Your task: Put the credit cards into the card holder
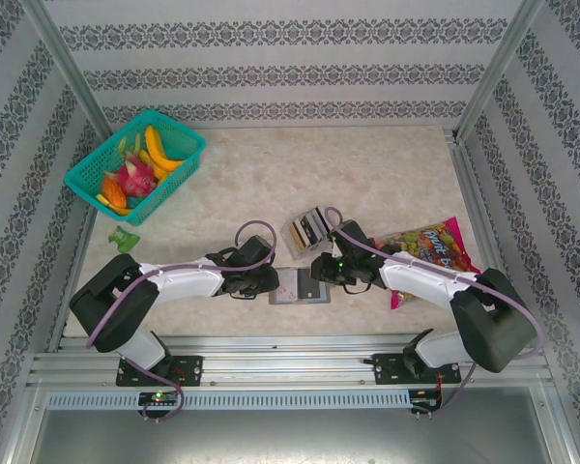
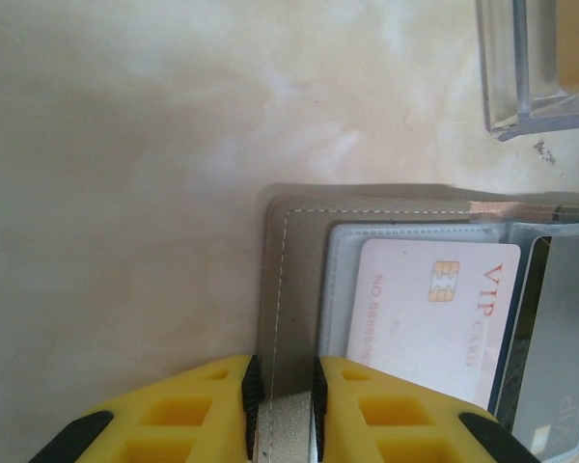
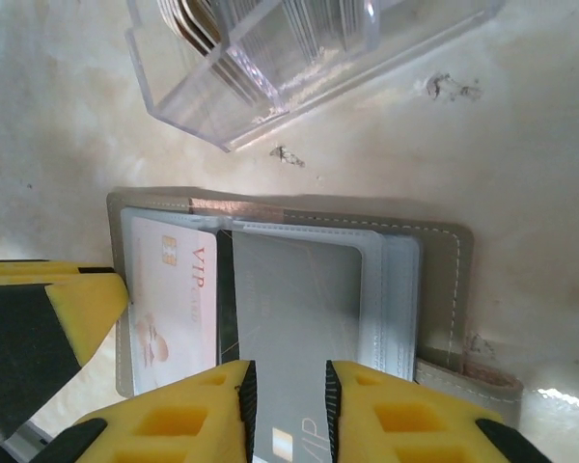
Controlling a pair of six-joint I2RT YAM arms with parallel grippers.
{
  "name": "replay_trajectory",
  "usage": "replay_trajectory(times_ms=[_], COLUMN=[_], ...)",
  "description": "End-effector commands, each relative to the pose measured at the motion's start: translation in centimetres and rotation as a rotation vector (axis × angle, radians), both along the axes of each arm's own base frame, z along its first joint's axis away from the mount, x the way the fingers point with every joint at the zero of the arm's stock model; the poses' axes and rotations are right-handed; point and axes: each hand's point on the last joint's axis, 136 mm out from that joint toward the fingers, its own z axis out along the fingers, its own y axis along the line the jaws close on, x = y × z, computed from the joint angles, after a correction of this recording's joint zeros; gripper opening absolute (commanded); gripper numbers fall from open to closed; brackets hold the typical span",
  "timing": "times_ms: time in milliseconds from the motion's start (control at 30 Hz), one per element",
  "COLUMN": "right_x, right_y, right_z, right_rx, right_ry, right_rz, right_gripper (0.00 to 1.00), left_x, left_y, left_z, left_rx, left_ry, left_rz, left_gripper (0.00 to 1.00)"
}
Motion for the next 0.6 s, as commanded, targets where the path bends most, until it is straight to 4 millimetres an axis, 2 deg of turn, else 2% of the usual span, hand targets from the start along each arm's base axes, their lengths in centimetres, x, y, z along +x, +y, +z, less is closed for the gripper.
replay_trajectory(times_ms=[0, 333, 567], right_x=[-0.8, -1.4, -0.9], right_y=[-0.9, -1.2, -1.4], right_z=[-1.6, -3.8, -1.8], right_rx=[-0.055, -0.158, -0.172], right_ry=[0.045, 0.084, 0.020], right_rz=[0.001, 0.010, 0.015], right_gripper=[0.28, 0.28, 0.31], left_x=[-0.4, -0.4, -0.4], left_y=[0.1, 0.0, 0.1], left_z=[-0.6, -0.5, -0.6], left_rx=[0.003, 0.003, 0.005], left_ry=[0.024, 0.024, 0.027], left_rz=[-0.014, -0.022, -0.018], left_gripper=[0.25, 0.23, 0.22])
